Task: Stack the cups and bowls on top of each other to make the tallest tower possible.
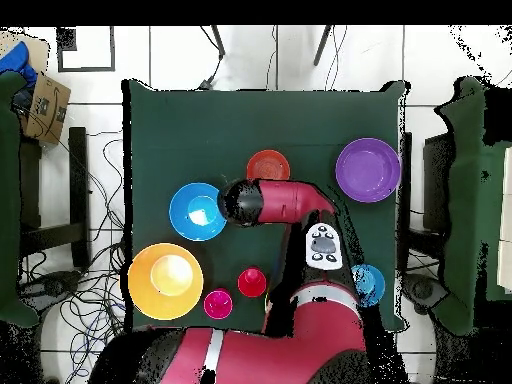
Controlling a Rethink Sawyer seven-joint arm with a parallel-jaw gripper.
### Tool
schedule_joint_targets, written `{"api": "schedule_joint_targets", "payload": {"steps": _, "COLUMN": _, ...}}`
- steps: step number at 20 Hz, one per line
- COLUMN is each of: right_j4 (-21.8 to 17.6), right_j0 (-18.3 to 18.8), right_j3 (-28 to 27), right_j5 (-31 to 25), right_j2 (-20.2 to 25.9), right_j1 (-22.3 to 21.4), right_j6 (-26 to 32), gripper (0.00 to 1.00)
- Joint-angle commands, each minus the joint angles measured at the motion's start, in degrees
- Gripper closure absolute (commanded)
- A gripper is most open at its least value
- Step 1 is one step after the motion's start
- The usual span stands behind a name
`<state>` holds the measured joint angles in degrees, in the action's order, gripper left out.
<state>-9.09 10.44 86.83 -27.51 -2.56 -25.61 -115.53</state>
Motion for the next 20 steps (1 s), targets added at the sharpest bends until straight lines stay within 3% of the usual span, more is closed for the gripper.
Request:
{"api": "schedule_joint_targets", "payload": {"steps": 1, "right_j4": 0.08, "right_j0": -1.38, "right_j3": -10.26, "right_j5": -11.05, "right_j2": -0.23, "right_j1": 6.41, "right_j6": -3.33, "gripper": 1.0}}
{"api": "schedule_joint_targets", "payload": {"steps": 10, "right_j4": -0.16, "right_j0": -0.49, "right_j3": -15.56, "right_j5": -16.33, "right_j2": 1.34, "right_j1": 8.76, "right_j6": -0.73, "gripper": 1.0}}
{"api": "schedule_joint_targets", "payload": {"steps": 14, "right_j4": 0.49, "right_j0": -0.15, "right_j3": -18.17, "right_j5": -21.19, "right_j2": 2.16, "right_j1": 9.46, "right_j6": 0.23, "gripper": 1.0}}
{"api": "schedule_joint_targets", "payload": {"steps": 20, "right_j4": 3.32, "right_j0": 0.65, "right_j3": -17.2, "right_j5": -28.02, "right_j2": 4.61, "right_j1": 7.59, "right_j6": 0.55, "gripper": 1.0}}
